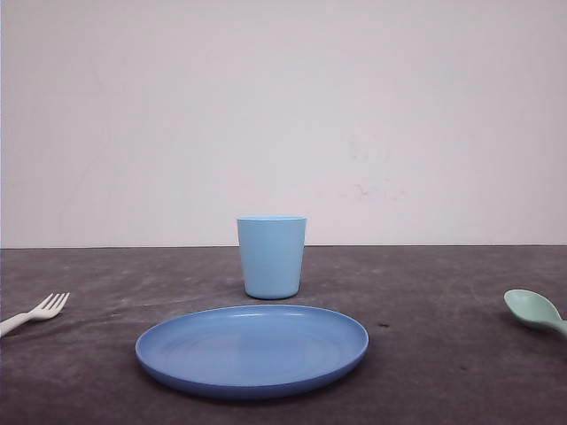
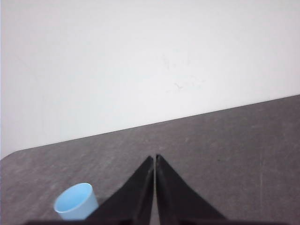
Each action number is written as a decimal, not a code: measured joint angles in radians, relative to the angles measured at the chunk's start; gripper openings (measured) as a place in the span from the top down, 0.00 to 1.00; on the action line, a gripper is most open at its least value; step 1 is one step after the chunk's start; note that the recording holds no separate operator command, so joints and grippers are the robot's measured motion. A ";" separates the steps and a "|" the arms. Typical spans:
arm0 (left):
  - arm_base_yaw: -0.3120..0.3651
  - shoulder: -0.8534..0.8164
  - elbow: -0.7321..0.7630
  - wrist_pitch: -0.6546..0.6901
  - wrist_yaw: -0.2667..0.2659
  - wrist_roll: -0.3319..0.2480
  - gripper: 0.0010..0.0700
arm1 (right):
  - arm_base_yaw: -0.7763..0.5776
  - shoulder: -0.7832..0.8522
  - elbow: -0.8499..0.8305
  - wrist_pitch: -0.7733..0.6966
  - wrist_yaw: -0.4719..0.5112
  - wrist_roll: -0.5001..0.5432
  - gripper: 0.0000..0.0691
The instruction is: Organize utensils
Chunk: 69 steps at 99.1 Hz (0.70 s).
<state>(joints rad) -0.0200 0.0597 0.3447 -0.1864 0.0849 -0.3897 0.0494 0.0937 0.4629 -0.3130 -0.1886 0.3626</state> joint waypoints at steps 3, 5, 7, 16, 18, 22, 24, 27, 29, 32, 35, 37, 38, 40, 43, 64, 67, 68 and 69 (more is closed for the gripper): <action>0.000 0.018 0.039 -0.036 0.000 0.000 0.99 | 0.000 0.020 0.040 -0.035 0.000 -0.005 0.99; 0.000 0.032 0.065 -0.060 0.000 0.000 0.99 | 0.000 0.033 0.066 -0.058 0.000 -0.010 0.99; 0.000 0.046 0.092 -0.086 0.000 0.001 0.99 | 0.000 0.047 0.092 -0.082 0.000 -0.016 0.99; 0.000 0.121 0.227 -0.200 0.009 0.021 0.99 | 0.000 0.119 0.213 -0.190 0.000 -0.051 0.99; 0.000 0.137 0.256 -0.221 0.013 0.031 0.99 | 0.000 0.137 0.238 -0.213 0.000 -0.060 0.99; 0.000 0.170 0.312 -0.259 0.018 0.052 0.99 | 0.000 0.171 0.284 -0.257 0.000 -0.077 0.99; 0.000 0.187 0.338 -0.277 0.019 0.064 0.99 | 0.000 0.188 0.305 -0.279 0.000 -0.084 0.99; 0.000 0.211 0.378 -0.306 0.019 0.083 0.99 | 0.000 0.215 0.334 -0.309 0.000 -0.097 0.99; 0.000 0.228 0.403 -0.324 0.019 0.095 0.99 | 0.000 0.232 0.351 -0.329 0.000 -0.103 0.99; 0.000 0.253 0.437 -0.352 0.019 0.116 0.99 | 0.000 0.257 0.372 -0.357 0.000 -0.113 0.99; 0.000 0.277 0.468 -0.385 0.019 0.138 0.99 | 0.000 0.282 0.389 -0.380 0.000 -0.124 0.99; 0.000 0.294 0.487 -0.405 0.019 0.152 0.99 | 0.000 0.298 0.399 -0.394 0.000 -0.131 0.99; 0.000 0.302 0.496 -0.417 0.019 0.159 0.99 | 0.000 0.306 0.402 -0.402 0.000 -0.134 0.99; 0.000 0.319 0.513 -0.441 0.019 0.174 0.99 | 0.000 0.322 0.409 -0.416 0.002 -0.142 0.99; 0.000 0.344 0.536 -0.473 0.019 0.194 0.99 | 0.000 0.346 0.414 -0.438 0.003 -0.152 0.99; 0.000 0.484 0.583 -0.614 0.019 0.296 0.99 | 0.000 0.524 0.417 -0.573 0.035 -0.205 0.99; 0.000 0.502 0.583 -0.625 0.019 0.303 0.99 | 0.000 0.547 0.417 -0.581 0.051 -0.212 0.99; 0.000 0.509 0.583 -0.627 0.019 0.305 0.99 | 0.000 0.554 0.417 -0.583 0.057 -0.215 0.99; 0.000 0.514 0.583 -0.630 0.019 0.307 0.99 | 0.000 0.562 0.417 -0.585 0.063 -0.218 0.99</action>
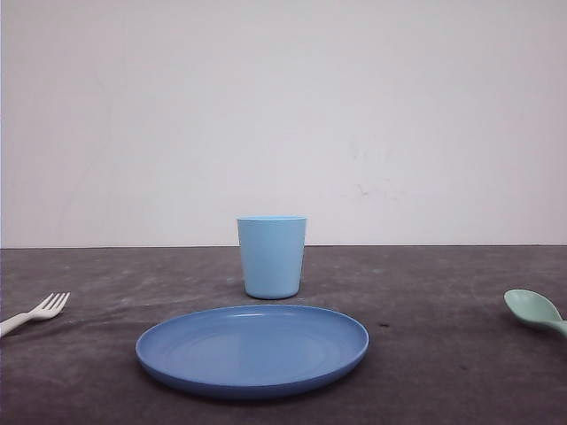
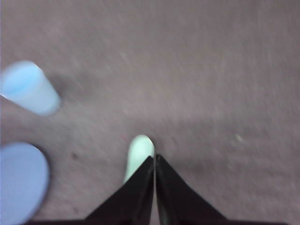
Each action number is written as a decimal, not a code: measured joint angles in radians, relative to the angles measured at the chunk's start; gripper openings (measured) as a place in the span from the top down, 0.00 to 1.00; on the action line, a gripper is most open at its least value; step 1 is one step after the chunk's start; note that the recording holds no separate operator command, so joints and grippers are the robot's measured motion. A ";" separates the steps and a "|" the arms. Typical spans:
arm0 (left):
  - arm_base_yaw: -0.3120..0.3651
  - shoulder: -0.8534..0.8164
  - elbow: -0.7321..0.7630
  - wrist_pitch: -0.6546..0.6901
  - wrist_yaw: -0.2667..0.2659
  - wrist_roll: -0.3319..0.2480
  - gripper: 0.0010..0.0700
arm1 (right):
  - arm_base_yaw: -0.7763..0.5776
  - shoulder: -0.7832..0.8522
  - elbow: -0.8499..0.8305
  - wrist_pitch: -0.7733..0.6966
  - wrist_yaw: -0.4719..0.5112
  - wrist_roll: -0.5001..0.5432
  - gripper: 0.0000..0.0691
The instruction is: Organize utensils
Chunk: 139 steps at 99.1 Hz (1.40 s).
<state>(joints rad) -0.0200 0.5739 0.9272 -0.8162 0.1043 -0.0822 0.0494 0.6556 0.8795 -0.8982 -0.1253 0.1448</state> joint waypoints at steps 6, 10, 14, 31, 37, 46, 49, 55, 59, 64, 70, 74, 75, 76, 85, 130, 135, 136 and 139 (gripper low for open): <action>0.000 0.036 0.000 -0.009 0.000 0.016 0.99 | 0.000 0.040 0.000 -0.004 0.035 -0.012 0.99; 0.000 0.060 0.000 -0.011 0.000 0.021 0.99 | 0.000 0.061 0.000 -0.003 0.050 -0.020 0.99; 0.000 0.079 0.000 -0.011 0.000 0.026 0.99 | 0.000 0.079 0.000 -0.003 0.051 -0.026 0.99; -0.004 0.133 0.000 -0.011 0.000 0.038 0.99 | 0.000 0.140 0.000 -0.003 0.051 -0.045 0.99; -0.010 0.139 0.000 -0.011 0.000 0.038 0.99 | 0.000 0.148 0.000 -0.003 0.051 -0.045 0.99; -0.011 0.146 0.000 -0.011 0.000 0.038 0.99 | 0.000 0.150 0.000 -0.003 0.051 -0.046 0.99; -0.011 0.146 0.000 -0.011 0.000 0.038 0.99 | 0.000 0.150 0.000 -0.003 0.051 -0.047 0.97; -0.011 0.146 0.000 -0.011 0.000 0.038 0.99 | 0.000 0.150 0.000 -0.003 0.051 -0.051 0.89; -0.011 0.146 0.000 -0.011 0.000 0.038 0.97 | 0.000 0.150 0.000 -0.004 0.051 -0.051 0.78; -0.011 0.146 0.000 -0.011 0.000 0.038 0.89 | 0.000 0.150 0.000 -0.004 0.051 -0.052 0.63; -0.011 0.146 0.000 -0.011 0.000 0.037 0.71 | 0.000 0.150 0.000 -0.004 0.051 -0.052 0.44; -0.011 0.147 0.000 -0.011 0.000 0.037 0.57 | 0.000 0.150 0.000 -0.004 0.051 -0.052 0.32; -0.011 0.147 0.000 -0.011 0.000 0.038 0.54 | 0.000 0.150 0.000 -0.004 0.051 -0.052 0.30; -0.011 0.147 0.000 -0.011 0.001 0.037 0.51 | 0.000 0.150 0.000 -0.004 0.051 -0.052 0.27; -0.011 0.154 0.000 -0.011 0.021 0.035 0.32 | 0.000 0.150 0.000 -0.004 0.051 -0.052 0.08; -0.150 0.348 -0.148 0.055 0.081 -0.063 0.27 | 0.000 0.150 0.000 0.010 0.051 -0.053 0.02; -0.163 0.378 -0.177 0.080 0.078 -0.074 0.27 | 0.000 0.150 0.000 0.010 0.051 -0.053 0.02; -0.166 0.384 -0.183 0.087 0.077 -0.076 0.27 | 0.000 0.150 0.000 0.010 0.051 -0.053 0.02; -0.173 0.401 -0.198 0.107 0.074 -0.084 0.27 | 0.000 0.150 0.000 0.010 0.051 -0.053 0.02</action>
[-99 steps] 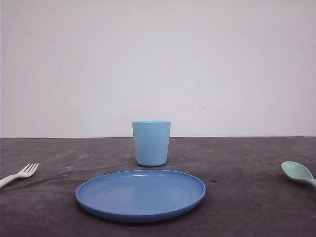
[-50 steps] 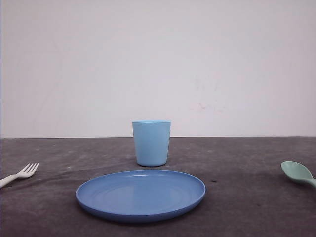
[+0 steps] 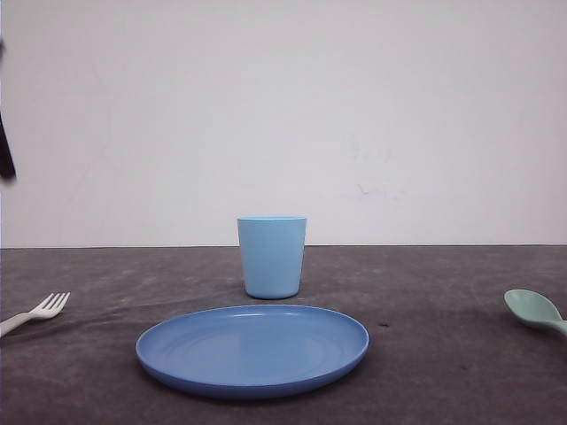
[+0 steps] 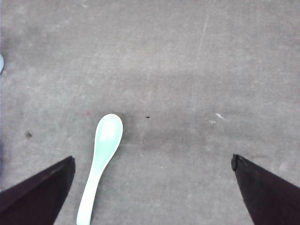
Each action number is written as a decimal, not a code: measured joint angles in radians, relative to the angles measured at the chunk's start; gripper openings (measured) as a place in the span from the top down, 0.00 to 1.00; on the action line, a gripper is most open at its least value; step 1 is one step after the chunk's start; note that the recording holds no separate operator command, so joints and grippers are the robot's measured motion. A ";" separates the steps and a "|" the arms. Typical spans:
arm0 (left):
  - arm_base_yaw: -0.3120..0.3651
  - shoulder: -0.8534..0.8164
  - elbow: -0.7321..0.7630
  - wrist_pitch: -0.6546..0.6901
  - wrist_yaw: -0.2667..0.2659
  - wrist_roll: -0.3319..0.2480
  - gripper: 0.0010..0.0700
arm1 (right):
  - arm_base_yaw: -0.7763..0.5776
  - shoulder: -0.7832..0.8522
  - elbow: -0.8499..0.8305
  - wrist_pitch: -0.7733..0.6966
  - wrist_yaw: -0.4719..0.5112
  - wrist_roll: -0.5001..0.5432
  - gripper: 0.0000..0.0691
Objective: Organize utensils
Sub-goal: 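Lower the left gripper onto the white fork and close it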
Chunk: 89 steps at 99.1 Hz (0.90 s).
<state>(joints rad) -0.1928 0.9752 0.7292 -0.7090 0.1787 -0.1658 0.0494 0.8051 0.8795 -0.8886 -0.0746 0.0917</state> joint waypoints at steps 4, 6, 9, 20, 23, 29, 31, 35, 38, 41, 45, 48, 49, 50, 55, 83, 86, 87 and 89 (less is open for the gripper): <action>-0.011 0.024 -0.018 0.029 -0.013 -0.010 0.27 | 0.000 0.000 0.000 0.000 0.000 0.000 0.02; -0.016 0.035 -0.025 0.043 -0.021 -0.013 0.27 | 0.000 0.000 0.000 0.000 0.000 0.000 0.02; -0.023 0.055 -0.034 0.064 -0.032 -0.016 0.27 | 0.000 0.000 0.000 0.001 0.000 0.000 0.02; -0.048 0.133 -0.039 0.124 -0.076 -0.025 0.28 | 0.000 0.000 0.000 0.003 0.000 0.000 0.02; -0.053 0.153 -0.039 0.139 -0.079 -0.027 0.28 | 0.000 0.000 0.000 0.003 0.000 0.000 0.02; -0.067 0.194 -0.039 0.169 -0.095 -0.031 0.28 | 0.000 0.000 0.000 0.003 0.000 0.000 0.02; -0.072 0.208 -0.039 0.179 -0.098 -0.033 0.28 | 0.000 0.000 0.000 0.003 0.000 0.000 0.02; -0.080 0.237 -0.039 0.198 -0.108 -0.034 0.28 | 0.000 0.000 0.000 0.003 0.000 0.000 0.02; -0.085 0.257 -0.039 0.212 -0.117 -0.034 0.28 | 0.000 0.000 0.000 0.003 0.000 0.000 0.02; -0.090 0.275 -0.039 0.223 -0.125 -0.034 0.28 | 0.000 0.000 0.000 0.003 0.000 0.000 0.02; -0.094 0.297 -0.039 0.237 -0.132 -0.034 0.28 | 0.000 0.000 0.000 0.003 0.000 0.000 0.02; -0.097 0.314 -0.039 0.246 -0.140 -0.035 0.28 | 0.000 0.000 0.000 0.003 0.000 0.000 0.02; -0.098 0.319 -0.039 0.248 -0.143 -0.035 0.28 | 0.000 0.000 0.000 0.003 0.000 0.000 0.02; -0.100 0.324 -0.039 0.250 -0.148 -0.036 0.28 | 0.000 0.000 0.000 0.002 0.000 0.000 0.02; -0.104 0.346 -0.039 0.261 -0.157 -0.039 0.28 | 0.000 0.000 0.000 0.002 0.000 0.000 0.02; -0.139 0.409 -0.039 0.317 -0.201 -0.050 0.39 | 0.000 0.000 0.000 0.002 0.000 0.000 0.02; -0.143 0.412 -0.039 0.319 -0.207 -0.051 0.41 | 0.000 0.000 0.000 0.002 0.000 0.000 0.02; -0.144 0.413 -0.039 0.320 -0.209 -0.053 0.42 | 0.000 0.000 0.000 0.002 0.000 0.000 0.02; -0.146 0.414 -0.039 0.322 -0.211 -0.053 0.43 | 0.000 0.000 0.000 0.002 0.000 0.000 0.02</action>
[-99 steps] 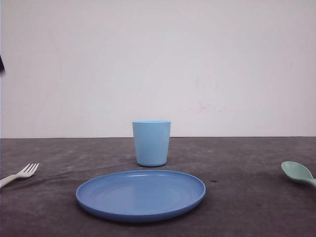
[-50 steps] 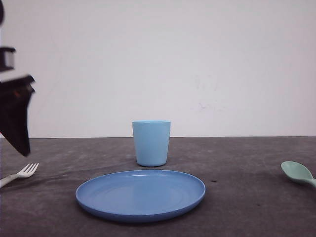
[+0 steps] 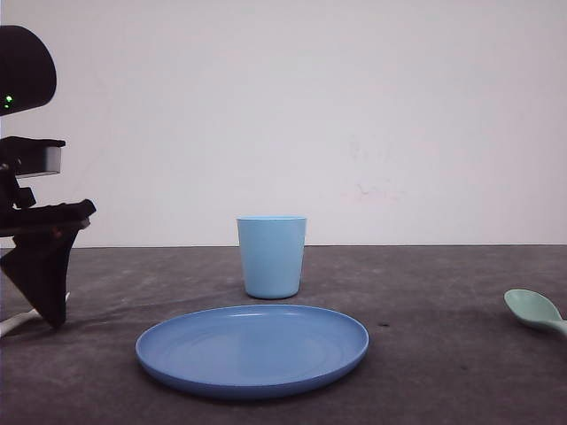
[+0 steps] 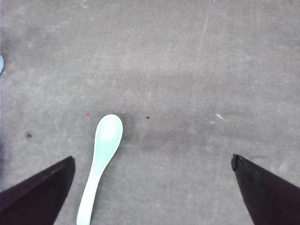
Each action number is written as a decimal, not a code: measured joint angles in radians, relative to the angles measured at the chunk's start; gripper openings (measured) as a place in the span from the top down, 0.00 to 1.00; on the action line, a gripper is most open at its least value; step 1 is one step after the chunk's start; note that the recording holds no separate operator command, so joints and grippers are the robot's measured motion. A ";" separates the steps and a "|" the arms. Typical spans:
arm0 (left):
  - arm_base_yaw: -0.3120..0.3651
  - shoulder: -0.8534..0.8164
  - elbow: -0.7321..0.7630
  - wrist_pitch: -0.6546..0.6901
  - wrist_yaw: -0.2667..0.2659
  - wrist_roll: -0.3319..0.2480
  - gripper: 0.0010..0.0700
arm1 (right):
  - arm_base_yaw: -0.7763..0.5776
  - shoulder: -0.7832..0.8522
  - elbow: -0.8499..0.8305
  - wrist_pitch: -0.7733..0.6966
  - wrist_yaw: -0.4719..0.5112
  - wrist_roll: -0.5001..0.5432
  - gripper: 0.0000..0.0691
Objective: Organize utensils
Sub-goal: 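Lower the left gripper onto the white fork and close it, then lift the white fork with the left gripper toward the blue cup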
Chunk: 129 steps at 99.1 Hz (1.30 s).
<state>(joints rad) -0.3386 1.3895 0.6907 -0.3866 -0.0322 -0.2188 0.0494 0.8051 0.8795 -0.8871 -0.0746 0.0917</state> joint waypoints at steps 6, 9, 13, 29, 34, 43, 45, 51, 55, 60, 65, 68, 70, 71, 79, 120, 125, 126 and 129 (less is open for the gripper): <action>-0.003 0.004 0.000 0.003 -0.005 -0.003 0.45 | 0.000 0.000 0.000 0.000 0.000 0.000 0.02; -0.003 0.005 0.000 0.004 -0.008 -0.003 0.45 | 0.000 0.000 0.000 0.000 0.000 0.000 0.02; -0.004 0.006 0.000 0.005 -0.012 -0.003 0.48 | 0.000 0.000 0.000 0.000 0.000 0.000 0.02; -0.004 0.010 0.000 0.011 -0.015 -0.003 0.81 | 0.000 0.000 0.000 0.000 0.000 0.000 0.02; -0.004 0.010 0.000 0.010 -0.016 -0.004 0.90 | 0.000 0.000 0.000 0.000 0.000 0.000 0.02; -0.004 0.010 0.002 0.010 -0.018 -0.005 0.95 | 0.000 0.000 0.000 0.000 0.000 0.000 0.02; -0.004 0.010 0.002 0.010 -0.018 -0.005 0.96 | 0.000 0.000 0.000 0.000 0.000 0.000 0.02; -0.004 0.010 0.002 0.007 -0.020 -0.005 0.96 | 0.000 0.000 0.000 0.000 0.000 0.000 0.02; -0.004 0.010 0.003 0.005 -0.020 -0.005 0.96 | 0.000 0.000 0.000 0.000 0.000 0.000 0.02; -0.004 0.009 0.004 0.002 -0.020 -0.005 0.96 | 0.000 0.000 0.000 0.000 0.000 0.000 0.02; -0.004 0.004 0.004 -0.006 -0.021 -0.005 0.96 | 0.000 0.000 0.000 0.000 0.000 0.000 0.02; -0.004 -0.002 0.004 -0.011 -0.020 -0.005 0.96 | 0.000 0.000 0.000 0.000 0.000 0.000 0.02; -0.004 -0.008 0.004 -0.015 -0.020 -0.005 0.96 | 0.000 0.000 0.000 0.000 0.000 0.000 0.02; -0.005 -0.012 0.004 -0.016 -0.020 -0.005 0.96 | 0.000 0.000 0.000 0.000 0.000 0.000 0.02; -0.005 -0.050 0.013 -0.020 -0.019 -0.006 0.96 | 0.000 0.000 0.000 0.000 0.000 0.000 0.02; -0.005 -0.275 0.090 0.279 0.261 -0.007 0.96 | 0.000 0.000 0.000 0.000 0.000 0.000 0.02; -0.005 -0.282 0.090 0.361 0.323 -0.008 0.96 | 0.000 0.000 0.000 0.000 0.000 0.000 0.02; -0.005 -0.282 0.090 0.378 0.335 -0.007 0.96 | 0.000 0.000 0.000 0.000 0.000 0.000 0.02; -0.006 -0.283 0.090 0.418 0.362 -0.007 0.96 | 0.000 0.000 0.000 0.000 0.000 0.000 0.02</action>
<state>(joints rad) -0.3447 1.1069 0.7807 0.0311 0.3298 -0.2260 0.0494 0.8051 0.8795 -0.8871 -0.0746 0.0917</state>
